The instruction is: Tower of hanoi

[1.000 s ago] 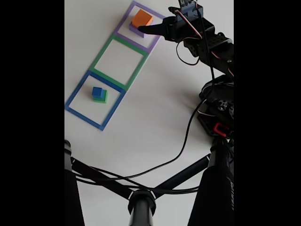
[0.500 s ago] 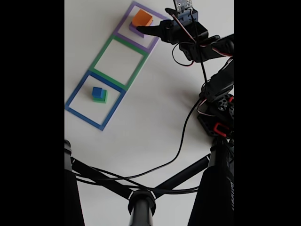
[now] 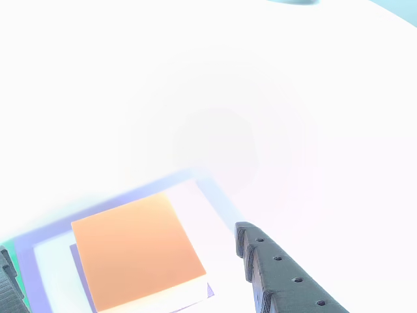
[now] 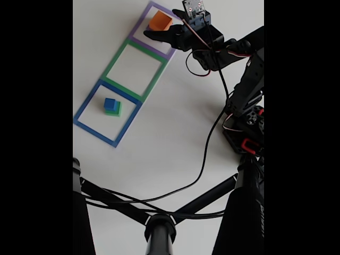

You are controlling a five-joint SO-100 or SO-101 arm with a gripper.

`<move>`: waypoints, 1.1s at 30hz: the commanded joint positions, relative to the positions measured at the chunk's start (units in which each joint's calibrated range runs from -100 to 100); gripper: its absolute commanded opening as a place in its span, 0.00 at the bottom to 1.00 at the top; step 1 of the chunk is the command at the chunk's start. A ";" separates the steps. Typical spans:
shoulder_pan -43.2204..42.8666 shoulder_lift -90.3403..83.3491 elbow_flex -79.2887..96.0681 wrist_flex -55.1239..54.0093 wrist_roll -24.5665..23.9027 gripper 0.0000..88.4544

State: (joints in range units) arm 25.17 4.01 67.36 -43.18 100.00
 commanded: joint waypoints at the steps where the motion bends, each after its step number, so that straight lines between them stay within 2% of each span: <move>1: -0.34 -0.26 -2.18 -1.52 0.00 0.46; 33: -1.78 4.27 -0.54 -7.35 0.00 0.44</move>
State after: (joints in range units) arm 24.11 8.65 67.10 -48.80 100.00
